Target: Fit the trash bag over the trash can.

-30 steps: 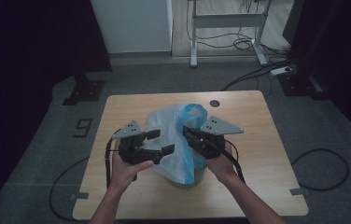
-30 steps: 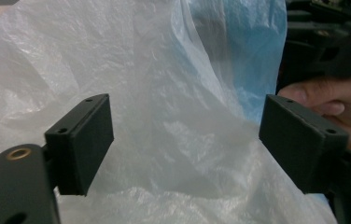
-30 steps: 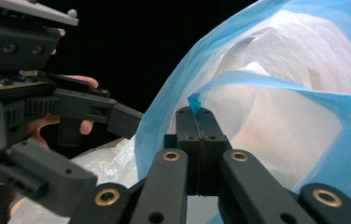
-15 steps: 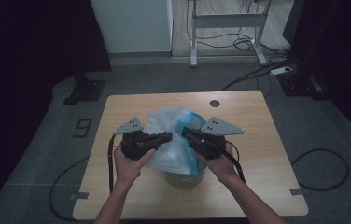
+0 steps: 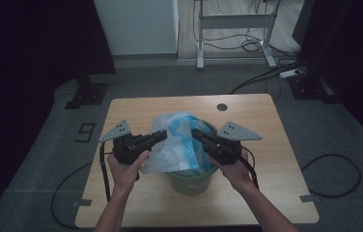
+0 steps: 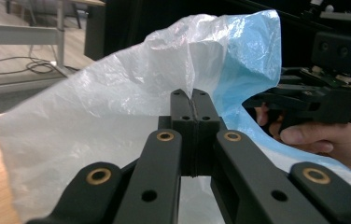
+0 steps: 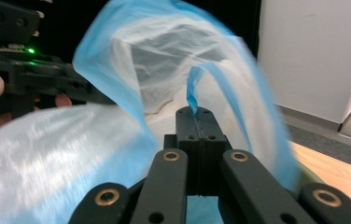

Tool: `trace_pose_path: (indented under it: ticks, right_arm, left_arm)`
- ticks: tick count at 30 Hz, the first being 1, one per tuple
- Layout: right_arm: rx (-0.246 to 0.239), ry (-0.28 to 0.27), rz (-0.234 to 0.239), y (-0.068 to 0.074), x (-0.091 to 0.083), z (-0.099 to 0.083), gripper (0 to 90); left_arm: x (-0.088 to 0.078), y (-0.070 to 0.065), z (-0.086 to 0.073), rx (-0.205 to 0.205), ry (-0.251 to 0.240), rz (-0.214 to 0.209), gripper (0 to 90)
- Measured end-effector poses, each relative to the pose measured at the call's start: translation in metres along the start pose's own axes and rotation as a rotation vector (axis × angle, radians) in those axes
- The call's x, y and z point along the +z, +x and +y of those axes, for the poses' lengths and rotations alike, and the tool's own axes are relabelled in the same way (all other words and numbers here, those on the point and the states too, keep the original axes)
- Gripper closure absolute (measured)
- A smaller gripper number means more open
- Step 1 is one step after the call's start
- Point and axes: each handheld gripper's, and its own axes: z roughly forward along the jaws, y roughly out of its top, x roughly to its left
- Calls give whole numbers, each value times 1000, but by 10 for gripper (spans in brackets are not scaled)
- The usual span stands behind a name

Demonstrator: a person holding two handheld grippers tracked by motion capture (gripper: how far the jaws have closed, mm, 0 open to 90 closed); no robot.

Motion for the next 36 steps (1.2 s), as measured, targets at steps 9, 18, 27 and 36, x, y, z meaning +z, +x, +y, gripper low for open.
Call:
trace_pose_path:
  ticks: [9, 18, 27, 36]
  right_arm:
    - [19, -5, -76, -23, -26, -12, 892]
    - [33, -27, -155, -46, -42, -4, 892]
    - [39, -79, -246, -73, -62, 22, 892]
    - [51, -109, -257, -77, -78, 17, 892]
  left_arm:
    - [-17, 14, -4, -11, -73, 54, 898]
    - [-11, 17, 4, -4, -132, 52, 898]
    - [2, 25, 19, -2, -157, 57, 898]
    - [-16, 27, 4, -22, -167, 68, 898]
